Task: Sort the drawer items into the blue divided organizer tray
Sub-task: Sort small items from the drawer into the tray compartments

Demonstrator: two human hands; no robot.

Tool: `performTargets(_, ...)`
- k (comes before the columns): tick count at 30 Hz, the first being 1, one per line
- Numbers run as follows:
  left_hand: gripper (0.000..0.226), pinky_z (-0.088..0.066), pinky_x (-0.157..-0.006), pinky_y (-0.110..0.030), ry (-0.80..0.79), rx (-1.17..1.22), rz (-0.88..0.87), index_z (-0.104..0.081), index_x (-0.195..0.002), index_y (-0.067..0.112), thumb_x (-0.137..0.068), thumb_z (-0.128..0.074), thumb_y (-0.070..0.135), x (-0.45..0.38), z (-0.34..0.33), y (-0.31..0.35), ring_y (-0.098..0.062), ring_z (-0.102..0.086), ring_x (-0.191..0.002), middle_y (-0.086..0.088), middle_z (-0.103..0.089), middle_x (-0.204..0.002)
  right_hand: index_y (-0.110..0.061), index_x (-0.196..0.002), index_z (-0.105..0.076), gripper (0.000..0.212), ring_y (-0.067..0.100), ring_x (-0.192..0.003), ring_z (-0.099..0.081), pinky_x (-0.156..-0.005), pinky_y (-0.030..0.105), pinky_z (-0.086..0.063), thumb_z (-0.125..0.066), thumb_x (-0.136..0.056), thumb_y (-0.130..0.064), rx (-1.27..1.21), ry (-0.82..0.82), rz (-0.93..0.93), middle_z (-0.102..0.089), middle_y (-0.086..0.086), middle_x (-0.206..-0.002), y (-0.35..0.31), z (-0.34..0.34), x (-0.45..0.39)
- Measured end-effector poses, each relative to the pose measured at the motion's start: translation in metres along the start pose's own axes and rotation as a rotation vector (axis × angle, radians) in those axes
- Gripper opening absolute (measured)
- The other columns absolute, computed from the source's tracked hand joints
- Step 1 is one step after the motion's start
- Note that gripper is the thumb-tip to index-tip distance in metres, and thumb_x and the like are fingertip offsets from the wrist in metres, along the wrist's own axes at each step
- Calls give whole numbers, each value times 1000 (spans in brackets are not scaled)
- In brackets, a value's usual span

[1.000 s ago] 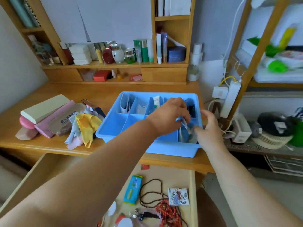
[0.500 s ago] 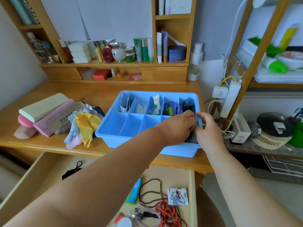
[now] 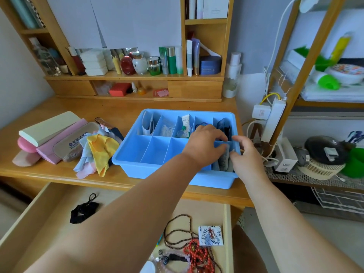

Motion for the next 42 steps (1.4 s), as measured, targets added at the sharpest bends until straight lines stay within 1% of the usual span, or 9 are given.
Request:
performTargets(10, 35, -33, -92, -37, -40, -245, 203, -64, -73, 28, -79, -59, 62, -10, -12, -9, -20, -46, -104, 4, -65, -85, -52, -112, -44, 50, -7, -67, -52, -54, 16, -38, -58, -86, -12, -102, -60, -24, -45, -25, -95, 5, -2, -2)
performTargets(14, 40, -31, -90, -40, -56, -614, 192, -66, -95, 21, -88, -47, 55, -23, -16, -3, -25, -39, -114, -4, -52, -116, -52, -113, -41, 58, 3, -85, -53, -59, 24, -43, -64, -81, -10, -112, -119, -37, -50, -16, -103, 4, -5, -4)
performTargets(21, 47, -33, -100, -47, -276, -547, 379, -61, -119, 22, -90, -47, 56, -30, -22, -22, -28, -31, -129, -7, -40, -135, -45, -120, -41, 49, 11, -79, -57, -58, 29, -45, -58, -87, -12, 9, -70, 27, -55, -4, -104, 0, -5, -3)
performTargets(24, 41, -35, -101, -42, -156, -395, 285, -67, -111, 20, -93, -46, 51, -15, -10, -15, -27, -38, -123, -8, -46, -127, -40, -125, -43, 43, 13, -82, -57, -61, 31, -46, -56, -89, -19, 101, -38, 76, -53, -9, -105, -6, -4, 0)
performTargets(29, 18, -43, -86, -33, 300, 82, -46, -71, -97, 6, -94, -56, 15, 59, 46, 2, -26, -55, -96, -11, -59, -97, -22, -120, -57, 29, 23, -110, -53, -85, 35, -44, -53, -92, -29, 321, 119, 232, -53, 1, -124, -26, 5, 12)
performTargets(34, 14, -44, -69, -16, 393, 71, -20, -68, -90, 12, -91, -55, 18, 180, 59, -49, -7, -56, -79, 3, -59, -87, -10, -102, -67, 19, 31, -116, -49, -102, 43, -33, -62, -87, -20, 565, 213, 846, -57, 12, -124, -66, -10, 76)
performTargets(38, 29, -49, -72, -28, 248, 114, 466, -64, -83, 32, -87, -60, 3, 274, 29, -148, -10, -59, -75, 11, -62, -84, -19, -87, -67, 5, 19, -98, -57, -91, 32, -42, -63, -84, -19, 609, -116, 1062, -65, -3, -102, -28, -63, 153)
performTargets(40, 33, -49, -75, -30, 190, 122, 694, -60, -83, 37, -88, -57, 5, 311, 18, -187, -10, -59, -77, 11, -63, -87, -27, -90, -67, 7, 13, -88, -62, -74, 23, -44, -62, -86, -26, 709, -394, 785, -65, -12, -92, 17, -93, 164)
performTargets(42, 25, -50, -75, -30, 155, 71, 823, -60, -91, 32, -88, -55, 8, 336, 14, -213, -9, -58, -79, 4, -63, -98, -34, -115, -60, 26, 9, -105, -58, -80, 22, -45, -54, -90, -40, 824, -599, 474, -59, -15, -116, 68, -113, 170)
Point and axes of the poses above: each hand's wrist, its own x-axis away from the middle knuckle, its own z-axis out of the back of the hand, y = z × x, the point moved 7 cm from there along -x, towards the middle knuckle
